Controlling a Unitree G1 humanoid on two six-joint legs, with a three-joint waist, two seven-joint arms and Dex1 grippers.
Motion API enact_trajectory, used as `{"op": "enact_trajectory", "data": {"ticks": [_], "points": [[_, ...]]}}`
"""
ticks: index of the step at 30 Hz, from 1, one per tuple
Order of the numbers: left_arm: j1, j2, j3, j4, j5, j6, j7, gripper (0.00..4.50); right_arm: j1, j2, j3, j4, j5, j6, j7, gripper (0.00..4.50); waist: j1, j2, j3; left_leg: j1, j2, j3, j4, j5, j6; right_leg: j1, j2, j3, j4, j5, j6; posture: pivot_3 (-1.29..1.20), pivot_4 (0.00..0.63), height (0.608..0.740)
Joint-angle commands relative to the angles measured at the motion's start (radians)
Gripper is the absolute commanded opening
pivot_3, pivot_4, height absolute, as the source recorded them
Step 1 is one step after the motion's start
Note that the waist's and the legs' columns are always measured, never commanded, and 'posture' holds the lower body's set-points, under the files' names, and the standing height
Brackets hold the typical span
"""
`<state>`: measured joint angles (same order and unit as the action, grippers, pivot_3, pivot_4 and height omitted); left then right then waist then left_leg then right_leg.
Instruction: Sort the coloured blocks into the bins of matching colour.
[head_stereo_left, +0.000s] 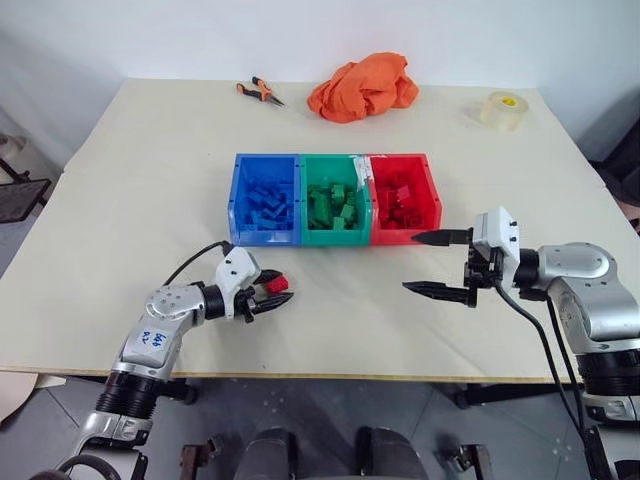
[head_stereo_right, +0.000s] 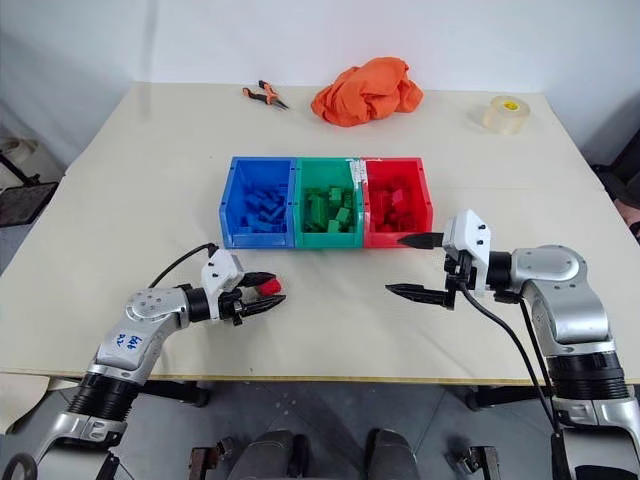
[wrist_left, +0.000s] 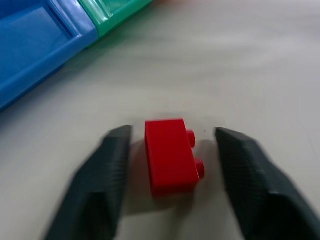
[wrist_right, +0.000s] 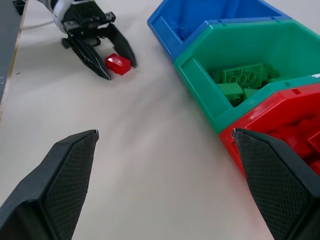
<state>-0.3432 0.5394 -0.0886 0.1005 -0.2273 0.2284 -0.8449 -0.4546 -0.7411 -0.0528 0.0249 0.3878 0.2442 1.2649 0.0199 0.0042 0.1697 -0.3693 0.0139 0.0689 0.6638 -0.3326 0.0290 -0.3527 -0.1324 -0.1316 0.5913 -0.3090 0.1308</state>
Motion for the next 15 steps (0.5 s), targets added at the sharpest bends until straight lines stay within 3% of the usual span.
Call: {"op": "enact_trajectory", "data": {"ticks": [1,2,3,10,15], "points": [[0.019,0.033,0.017,-0.027,0.009,0.002,-0.014,1.31,0.005,-0.026,-0.043,-0.032,0.024,-0.004,-0.011,4.5,0.001,0.0,0.0,0.0,0.0,0.0,0.0,0.0,0.0,0.0,0.0,0.0,0.0,0.0,0.0,0.0,0.15,0.74],[0.015,0.039,0.022,-0.029,0.01,-0.001,-0.012,0.98,0.003,-0.026,-0.043,-0.029,0.023,-0.005,-0.013,4.5,0.001,0.0,0.0,0.0,0.0,0.0,0.0,0.0,0.0,0.0,0.0,0.0,0.0,0.0,0.0,0.0,0.15,0.74],[0.011,0.043,0.025,-0.032,0.01,0.001,-0.01,0.94,0.003,-0.027,-0.044,-0.027,0.023,-0.006,-0.014,4.5,0.001,0.0,0.0,0.0,0.0,0.0,0.0,0.0,0.0,0.0,0.0,0.0,0.0,0.0,0.0,0.0,0.15,0.74],[-0.146,0.012,0.006,-0.055,-0.017,0.05,-0.03,0.94,-0.01,-0.023,-0.048,-0.006,0.012,-0.021,-0.023,4.5,0.006,0.0,0.0,-0.001,-0.001,-0.001,0.001,0.0,0.001,0.0,0.0,0.0,0.0,0.0,0.001,0.0,0.15,0.74],[-0.317,-0.076,-0.023,0.032,-0.026,0.046,-0.065,0.94,0.008,-0.026,-0.062,-0.017,0.013,-0.025,-0.037,4.5,0.007,-0.001,0.0,-0.001,-0.001,-0.001,0.001,0.0,0.001,0.001,0.0,0.0,0.0,0.0,0.001,0.0,0.15,0.74]]}}
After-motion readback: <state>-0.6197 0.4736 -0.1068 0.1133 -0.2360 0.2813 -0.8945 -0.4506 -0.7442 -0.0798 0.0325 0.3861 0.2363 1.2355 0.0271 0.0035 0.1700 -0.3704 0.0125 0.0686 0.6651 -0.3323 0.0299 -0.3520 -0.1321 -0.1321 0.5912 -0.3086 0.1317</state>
